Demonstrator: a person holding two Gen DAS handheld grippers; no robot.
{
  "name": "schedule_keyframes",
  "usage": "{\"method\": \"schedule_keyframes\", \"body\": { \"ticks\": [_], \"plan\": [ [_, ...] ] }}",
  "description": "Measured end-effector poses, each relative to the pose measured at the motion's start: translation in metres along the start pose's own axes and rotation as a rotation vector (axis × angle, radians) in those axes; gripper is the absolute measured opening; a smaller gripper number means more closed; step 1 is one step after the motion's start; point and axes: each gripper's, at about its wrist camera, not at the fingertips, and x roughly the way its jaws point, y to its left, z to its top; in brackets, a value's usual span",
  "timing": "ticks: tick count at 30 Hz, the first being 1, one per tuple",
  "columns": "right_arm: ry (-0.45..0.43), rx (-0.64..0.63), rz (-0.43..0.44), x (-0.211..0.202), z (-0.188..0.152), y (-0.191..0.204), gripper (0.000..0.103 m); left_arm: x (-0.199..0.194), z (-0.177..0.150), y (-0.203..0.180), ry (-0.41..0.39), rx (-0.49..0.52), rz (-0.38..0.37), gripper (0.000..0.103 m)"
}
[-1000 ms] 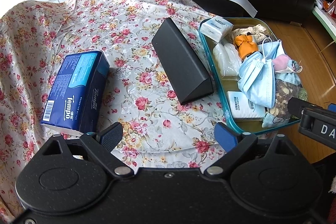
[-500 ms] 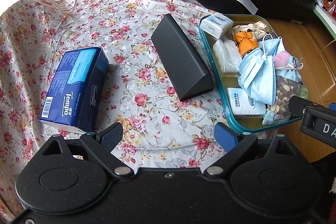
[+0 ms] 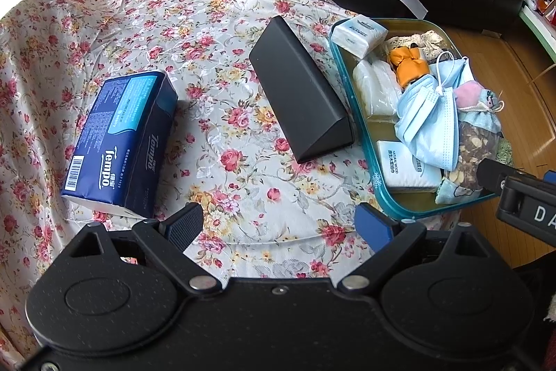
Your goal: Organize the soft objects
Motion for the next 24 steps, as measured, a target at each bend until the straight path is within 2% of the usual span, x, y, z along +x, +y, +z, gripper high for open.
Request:
{"method": "schedule_keyframes", "body": {
  "ticks": [24],
  "plan": [
    [0.014,0.004,0.006,0.0059,0.0034,-0.0006,0.086,0.0048,0.0007,-0.0009,0.012,0.003,0.013,0.091]
  ]
}}
